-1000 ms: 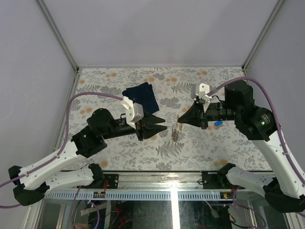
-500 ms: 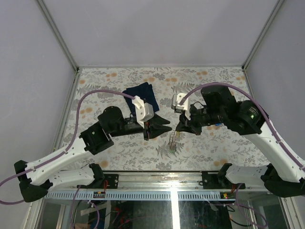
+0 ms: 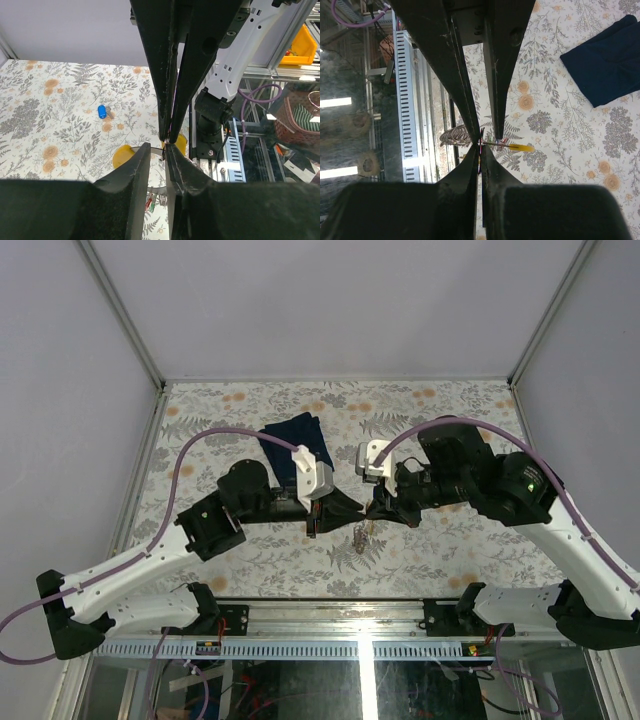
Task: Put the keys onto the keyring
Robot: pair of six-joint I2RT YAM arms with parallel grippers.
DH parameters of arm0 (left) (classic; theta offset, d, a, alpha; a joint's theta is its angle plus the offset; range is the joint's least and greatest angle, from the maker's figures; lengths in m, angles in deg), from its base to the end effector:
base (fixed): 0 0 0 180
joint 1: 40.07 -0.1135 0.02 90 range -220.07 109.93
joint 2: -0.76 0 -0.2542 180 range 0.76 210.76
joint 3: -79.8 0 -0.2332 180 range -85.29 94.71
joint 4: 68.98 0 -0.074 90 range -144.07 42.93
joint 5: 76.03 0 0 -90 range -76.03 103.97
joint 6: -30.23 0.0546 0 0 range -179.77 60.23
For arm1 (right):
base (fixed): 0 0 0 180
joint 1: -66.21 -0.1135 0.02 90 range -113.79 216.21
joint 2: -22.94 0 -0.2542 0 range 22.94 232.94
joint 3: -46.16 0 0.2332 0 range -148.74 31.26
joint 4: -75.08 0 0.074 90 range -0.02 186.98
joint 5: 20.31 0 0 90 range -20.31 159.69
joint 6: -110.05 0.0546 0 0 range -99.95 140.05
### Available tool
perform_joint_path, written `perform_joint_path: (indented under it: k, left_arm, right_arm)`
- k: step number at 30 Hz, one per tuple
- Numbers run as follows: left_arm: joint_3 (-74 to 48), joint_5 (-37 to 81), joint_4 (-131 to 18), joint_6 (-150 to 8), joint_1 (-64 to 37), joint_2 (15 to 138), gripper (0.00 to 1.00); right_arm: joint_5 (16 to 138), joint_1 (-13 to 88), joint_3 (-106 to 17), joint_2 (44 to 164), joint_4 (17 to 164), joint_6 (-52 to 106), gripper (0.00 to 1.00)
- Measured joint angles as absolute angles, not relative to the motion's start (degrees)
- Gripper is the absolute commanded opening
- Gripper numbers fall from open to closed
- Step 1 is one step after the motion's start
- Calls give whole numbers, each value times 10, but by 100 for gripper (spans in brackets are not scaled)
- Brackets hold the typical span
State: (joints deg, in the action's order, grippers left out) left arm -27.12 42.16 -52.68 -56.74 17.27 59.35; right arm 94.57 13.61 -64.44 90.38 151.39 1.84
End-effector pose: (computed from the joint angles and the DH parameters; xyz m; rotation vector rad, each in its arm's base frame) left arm 0.1053 -0.2121 0.3849 1.1905 1.2389 -1.1113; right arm 0.1008 0.1697 0.4402 -1.4783 1.6296 0.8100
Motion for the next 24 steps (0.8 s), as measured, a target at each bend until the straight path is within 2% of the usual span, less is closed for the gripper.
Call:
perform_joint_path:
  k: [7, 9, 13, 14, 15, 17, 20, 24]
  left_arm:
    - [-269, 431, -521, -563, 173, 594, 9]
    - [-268, 434, -518, -562, 173, 594, 1]
    - [-267, 438, -512, -560, 173, 594, 0]
    - [-267, 439, -510, -560, 173, 594, 0]
    - [-267, 440, -508, -560, 173, 594, 0]
    - [-267, 440, -507, -560, 173, 594, 0]
    - [-267, 436, -507, -565, 173, 592, 0]
    - [-281, 419, -529, -583, 173, 574, 0]
  right_arm:
    - [943, 132, -644, 904, 1511, 21, 0]
    - [943, 132, -642, 904, 1510, 21, 0]
    - [942, 131, -638, 903, 1508, 21, 1]
    - [942, 131, -636, 903, 1507, 21, 6]
    - [942, 131, -634, 902, 1505, 21, 16]
    - [942, 130, -630, 900, 1501, 26, 30]
    - [942, 130, -619, 888, 1466, 38, 36]
    - [928, 129, -580, 845, 1395, 66, 38]
